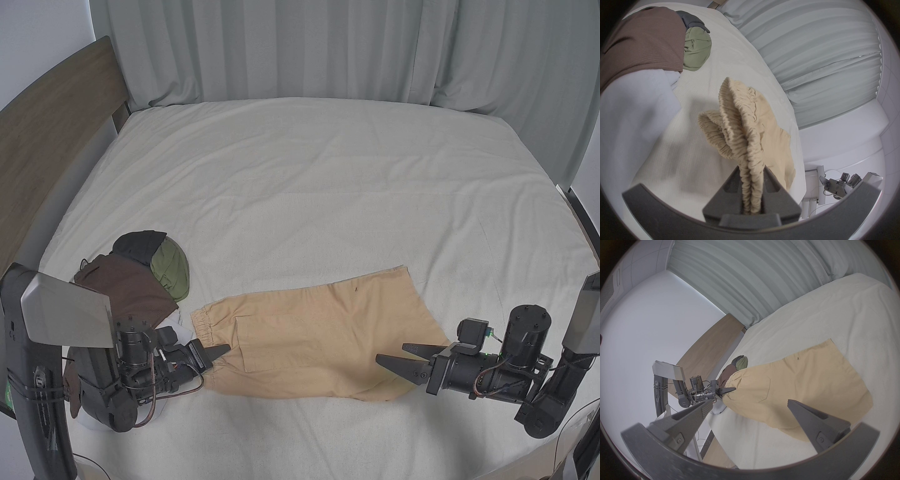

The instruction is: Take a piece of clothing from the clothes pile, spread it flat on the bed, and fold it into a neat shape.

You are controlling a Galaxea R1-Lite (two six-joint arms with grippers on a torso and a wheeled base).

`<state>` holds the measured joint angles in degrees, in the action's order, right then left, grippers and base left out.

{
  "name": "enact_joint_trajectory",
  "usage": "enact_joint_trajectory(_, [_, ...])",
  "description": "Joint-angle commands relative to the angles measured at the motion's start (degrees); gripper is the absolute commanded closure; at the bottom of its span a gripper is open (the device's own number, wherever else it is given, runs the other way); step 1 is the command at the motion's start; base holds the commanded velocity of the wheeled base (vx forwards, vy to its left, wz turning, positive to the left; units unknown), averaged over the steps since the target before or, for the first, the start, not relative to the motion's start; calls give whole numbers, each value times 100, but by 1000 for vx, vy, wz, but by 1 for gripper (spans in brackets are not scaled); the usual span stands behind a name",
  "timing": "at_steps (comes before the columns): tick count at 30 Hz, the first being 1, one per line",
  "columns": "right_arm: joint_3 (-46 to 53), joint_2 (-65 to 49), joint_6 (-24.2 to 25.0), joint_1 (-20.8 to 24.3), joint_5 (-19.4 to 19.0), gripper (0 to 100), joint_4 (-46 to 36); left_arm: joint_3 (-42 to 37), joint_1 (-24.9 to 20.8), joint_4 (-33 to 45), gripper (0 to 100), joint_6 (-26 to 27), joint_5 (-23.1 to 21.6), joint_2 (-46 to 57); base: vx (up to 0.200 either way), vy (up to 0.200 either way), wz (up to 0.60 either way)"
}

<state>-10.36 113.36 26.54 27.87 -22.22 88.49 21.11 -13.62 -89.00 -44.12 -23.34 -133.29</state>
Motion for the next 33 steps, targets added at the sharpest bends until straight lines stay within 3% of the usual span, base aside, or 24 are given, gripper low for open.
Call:
enact_joint_trajectory(1, [-1,-7,0,-1,-1,0,1,-99,70,-12,100,17,-82,84,0,0,0])
enact_joint_trajectory(9, [-1,-7,0,8,-1,0,1,-362,483,-12,100,668,-601,93,0,0,0])
enact_joint_trajectory(22, [-1,-7,0,17,-1,0,1,-521,1124,-3,100,729,-1295,497,0,0,0])
enact_joint_trajectory(33, [8,-16,0,17,8,0,1,-529,1274,-3,100,1090,-1366,444,0,0,0])
